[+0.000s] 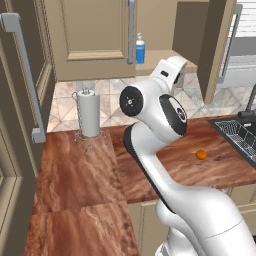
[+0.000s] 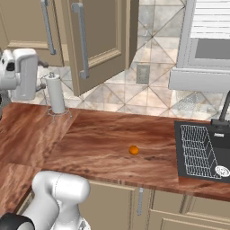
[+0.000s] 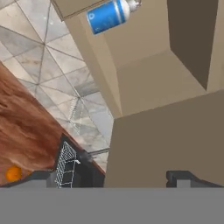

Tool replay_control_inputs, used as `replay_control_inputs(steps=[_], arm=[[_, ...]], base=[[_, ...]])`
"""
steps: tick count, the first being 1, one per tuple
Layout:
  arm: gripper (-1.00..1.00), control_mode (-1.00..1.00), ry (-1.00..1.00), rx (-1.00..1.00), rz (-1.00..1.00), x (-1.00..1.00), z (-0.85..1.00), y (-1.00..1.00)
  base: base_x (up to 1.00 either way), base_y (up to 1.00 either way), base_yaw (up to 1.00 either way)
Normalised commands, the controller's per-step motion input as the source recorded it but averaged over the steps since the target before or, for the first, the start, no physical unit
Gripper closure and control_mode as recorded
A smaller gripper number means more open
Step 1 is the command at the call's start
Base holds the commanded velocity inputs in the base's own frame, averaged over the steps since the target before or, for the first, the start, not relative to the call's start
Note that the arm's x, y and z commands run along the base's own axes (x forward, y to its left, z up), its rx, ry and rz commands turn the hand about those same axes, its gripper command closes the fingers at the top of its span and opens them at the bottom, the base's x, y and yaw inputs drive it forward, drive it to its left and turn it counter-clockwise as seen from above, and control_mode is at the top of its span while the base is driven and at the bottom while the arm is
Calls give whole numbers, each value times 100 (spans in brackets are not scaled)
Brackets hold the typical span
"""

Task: Open the cabinet. Pick the soap dispenser and place it next to the sink. Then close the cabinet.

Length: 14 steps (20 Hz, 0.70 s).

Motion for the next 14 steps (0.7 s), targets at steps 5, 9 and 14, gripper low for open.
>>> replay_control_inputs(steps=[5, 9, 14], arm=[[-100, -100, 15, -16, -5, 1, 23, -28], [-100, -100, 18, -9, -11, 0, 8, -10], [-100, -100, 15, -11, -16, 0, 0, -17]], base=[[0, 0, 0], [0, 0, 0], [0, 0, 0]])
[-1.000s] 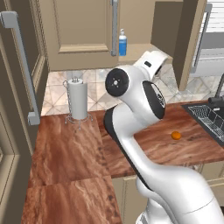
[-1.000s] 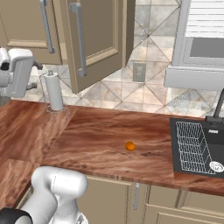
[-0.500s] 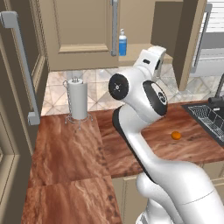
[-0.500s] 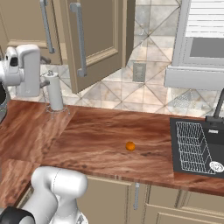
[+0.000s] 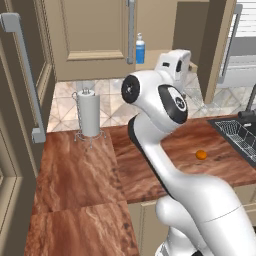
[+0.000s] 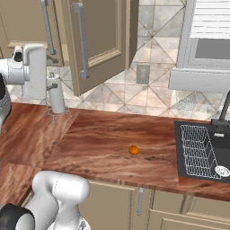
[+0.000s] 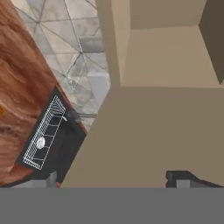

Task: Open the cabinet. Pick the soap dispenser and place it next to the sink. Then close the cabinet.

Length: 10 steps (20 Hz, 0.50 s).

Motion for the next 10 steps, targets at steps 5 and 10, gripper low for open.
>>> replay_control_inputs(steps=[5, 10], arm=[[-100, -100, 6, -10, -15, 14, 0, -5], [-100, -100, 3, -11, -10, 32, 0, -11]], base=[[0, 0, 0], [0, 0, 0]])
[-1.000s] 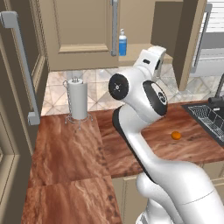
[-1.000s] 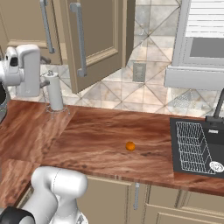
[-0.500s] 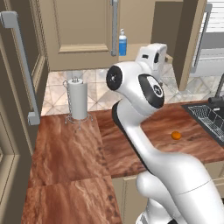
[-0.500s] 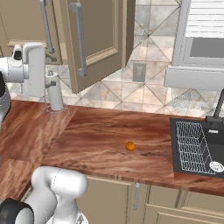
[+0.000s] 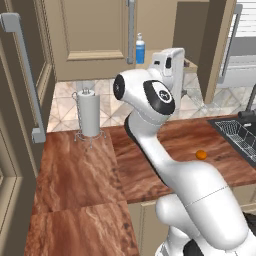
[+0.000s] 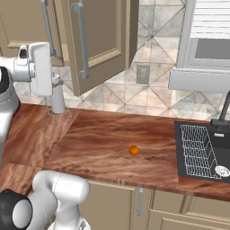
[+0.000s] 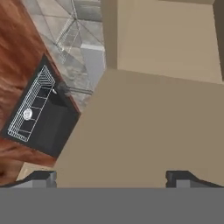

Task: Open the cabinet. Pick the soap dispenser and place it next to the sink. Then close the cabinet.

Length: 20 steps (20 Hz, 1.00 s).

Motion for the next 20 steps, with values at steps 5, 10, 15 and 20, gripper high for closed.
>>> replay_control_inputs(steps=[5, 10, 15, 20], arm=[[-100, -100, 6, -7, -8, 17, 0, -41], [-100, -100, 8, -1, -9, 0, 0, -49], [-100, -100, 8, 0, -8, 0, 0, -48], [-100, -100, 5, 0, -7, 0, 0, -43]], base=[[0, 0, 0], [0, 0, 0], [0, 0, 0], [0, 0, 0]])
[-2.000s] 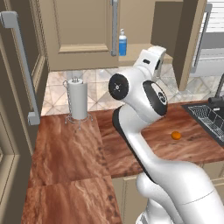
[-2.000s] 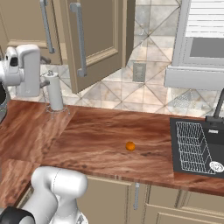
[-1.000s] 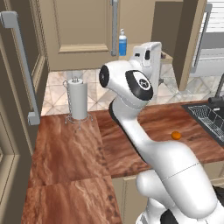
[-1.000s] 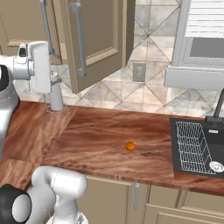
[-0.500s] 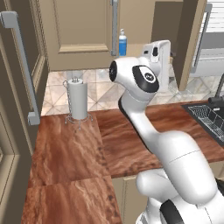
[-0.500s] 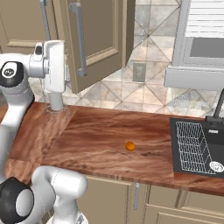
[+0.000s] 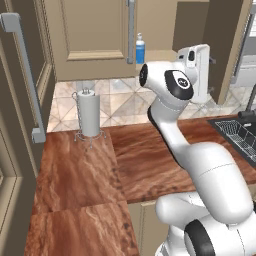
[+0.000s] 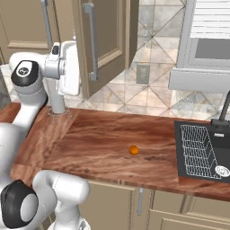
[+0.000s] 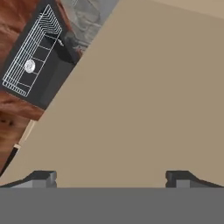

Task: Open the cabinet. Pick the soap dispenser and place it next to the sink. Then close the cabinet.

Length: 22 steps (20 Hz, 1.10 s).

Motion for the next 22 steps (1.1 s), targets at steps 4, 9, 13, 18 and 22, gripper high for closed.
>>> replay_control_inputs(steps=[4, 9, 13, 18, 22], arm=[[-100, -100, 3, 0, -6, 0, 0, -46], [-100, -100, 0, 0, -1, 0, 0, -29], [-100, -100, 0, 0, 0, 0, 0, -21], [-100, -100, -2, 0, 0, 0, 0, -20], [-100, -100, -12, 5, 0, 0, 0, 21]], base=[[0, 0, 0], [0, 0, 0], [0, 0, 0], [0, 0, 0], [0, 0, 0]])
